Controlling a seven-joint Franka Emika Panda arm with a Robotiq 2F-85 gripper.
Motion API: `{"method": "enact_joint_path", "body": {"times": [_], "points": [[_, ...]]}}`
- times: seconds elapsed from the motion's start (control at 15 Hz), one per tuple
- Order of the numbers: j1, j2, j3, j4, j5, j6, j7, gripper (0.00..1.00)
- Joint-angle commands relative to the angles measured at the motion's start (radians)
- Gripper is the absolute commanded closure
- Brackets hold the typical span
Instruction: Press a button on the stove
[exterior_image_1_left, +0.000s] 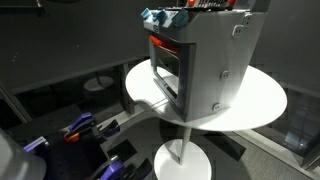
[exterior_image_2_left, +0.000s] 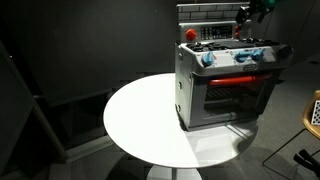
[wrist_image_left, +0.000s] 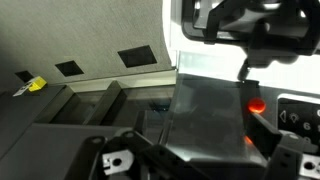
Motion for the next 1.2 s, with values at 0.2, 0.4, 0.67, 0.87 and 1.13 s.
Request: {"method": "enact_joint_path", "body": {"times": [0.2,0.4,0.67,0.87,1.13], "points": [[0.010,0.050,-0.015,0.070,-0.009,-0.011,0.012,0.00],[0.009,0.029,-0.014,0.040,0.015,-0.024,-0.005,0.00],[0.004,-0.029,-0.011,-0.037,0.109,-0.067,-0.064,0.00],[-0.001,-0.081,-0.012,-0.101,0.186,-0.088,-0.118,0.00],[-0.004,-0.179,-0.009,-0.173,0.240,-0.118,-0.169,0.00]]}}
